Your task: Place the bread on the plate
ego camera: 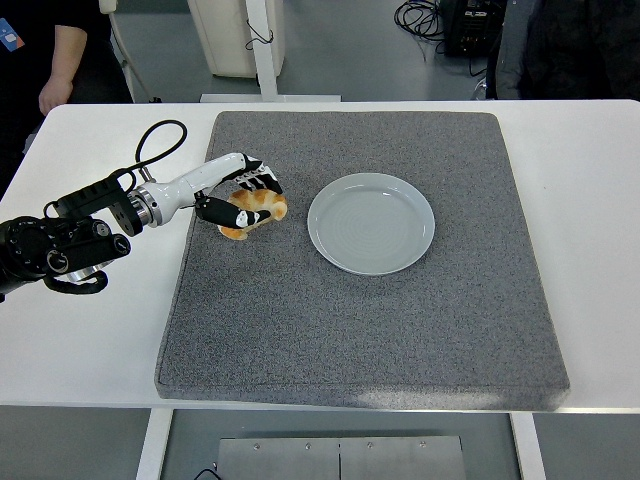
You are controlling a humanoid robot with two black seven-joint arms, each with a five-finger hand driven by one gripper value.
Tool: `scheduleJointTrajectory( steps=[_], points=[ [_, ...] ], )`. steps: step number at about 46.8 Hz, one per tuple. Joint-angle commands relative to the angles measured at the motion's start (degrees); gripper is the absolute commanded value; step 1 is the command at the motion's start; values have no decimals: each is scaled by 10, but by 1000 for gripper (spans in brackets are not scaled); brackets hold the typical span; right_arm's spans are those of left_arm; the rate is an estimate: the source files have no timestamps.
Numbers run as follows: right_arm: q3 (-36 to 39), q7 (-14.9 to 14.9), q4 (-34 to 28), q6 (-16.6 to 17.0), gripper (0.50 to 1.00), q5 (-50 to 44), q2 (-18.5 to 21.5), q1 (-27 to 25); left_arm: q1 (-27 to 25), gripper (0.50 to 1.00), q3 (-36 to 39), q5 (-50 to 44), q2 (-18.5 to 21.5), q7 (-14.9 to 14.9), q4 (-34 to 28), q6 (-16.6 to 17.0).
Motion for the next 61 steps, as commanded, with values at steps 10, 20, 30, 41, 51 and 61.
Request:
scheduleJointTrajectory(
  steps=[10, 20, 30, 41, 51, 61],
  points=[
    [0, 0, 0, 0, 1000, 0, 0, 0, -45, 500, 1, 0, 0, -1, 20, 0],
    [0, 0, 0, 0, 1000, -1, 0, 0, -93, 500, 27, 1, -22, -1, 31, 0],
    [0, 0, 0, 0, 1000, 0, 0, 0, -127, 500, 37, 1, -99, -1, 51, 0],
    [0, 0, 0, 0, 1000, 0, 0, 0, -143, 500, 57, 0, -207, -1, 115, -1],
    [0, 0, 0, 0, 1000, 0, 0, 0, -142, 500, 67, 0, -232, -1, 140, 0],
    [0, 0, 0, 0, 1000, 0, 0, 0, -123, 500, 81, 2, -232, -1, 140, 10]
  ],
)
